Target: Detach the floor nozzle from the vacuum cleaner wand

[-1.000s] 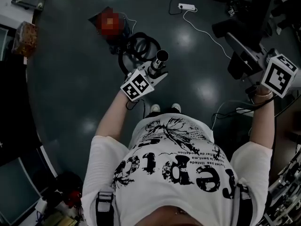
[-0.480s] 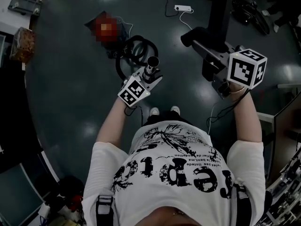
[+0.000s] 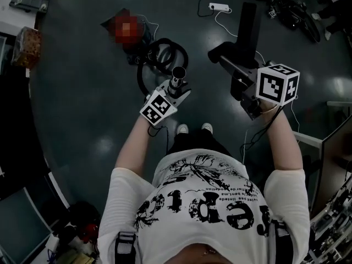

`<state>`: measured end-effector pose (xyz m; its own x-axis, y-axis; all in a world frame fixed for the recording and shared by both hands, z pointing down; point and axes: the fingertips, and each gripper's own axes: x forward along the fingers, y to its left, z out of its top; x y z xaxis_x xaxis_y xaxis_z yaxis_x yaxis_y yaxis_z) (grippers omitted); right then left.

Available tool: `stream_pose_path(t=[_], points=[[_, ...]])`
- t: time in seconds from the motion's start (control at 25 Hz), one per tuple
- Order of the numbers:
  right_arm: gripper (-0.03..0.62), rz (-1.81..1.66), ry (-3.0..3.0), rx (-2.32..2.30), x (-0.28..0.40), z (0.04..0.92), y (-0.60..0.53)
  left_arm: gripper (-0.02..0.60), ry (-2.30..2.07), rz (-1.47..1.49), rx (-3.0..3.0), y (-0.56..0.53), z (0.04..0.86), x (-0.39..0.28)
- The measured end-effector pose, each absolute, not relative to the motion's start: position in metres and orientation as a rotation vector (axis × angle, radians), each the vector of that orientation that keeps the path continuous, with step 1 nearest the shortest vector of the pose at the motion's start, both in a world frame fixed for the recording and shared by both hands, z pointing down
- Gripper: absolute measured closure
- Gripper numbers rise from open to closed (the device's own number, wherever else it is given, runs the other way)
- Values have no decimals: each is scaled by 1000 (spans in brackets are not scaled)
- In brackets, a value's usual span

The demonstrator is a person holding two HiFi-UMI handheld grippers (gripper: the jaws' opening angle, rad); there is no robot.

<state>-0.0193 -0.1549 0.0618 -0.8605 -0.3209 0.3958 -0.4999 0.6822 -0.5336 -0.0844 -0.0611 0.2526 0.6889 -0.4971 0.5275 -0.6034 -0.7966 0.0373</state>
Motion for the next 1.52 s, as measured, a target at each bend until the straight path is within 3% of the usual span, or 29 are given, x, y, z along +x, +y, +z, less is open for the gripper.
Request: stream_pose_path(t=[0.24,0.44,0.76,1.16,1.52], points=[[427,1008,-2529,708,-27,162,-153,492,-754,836,2579,-43,351,-107],[427,1135,-2463,745,-34,251,-152,492,-522,1076,2500,-9,457,-123],[427,1133,-2408,734,-8,395,-151,492,-420,1234,2417,-7,596,-127],[427,1083,-2360,703,44,669,-145,492,-325,1409,2364,-46,832,-97],[427,1084,-2285,670,67,897,-150,489,-138,1642,2166,-42,1034,-116]])
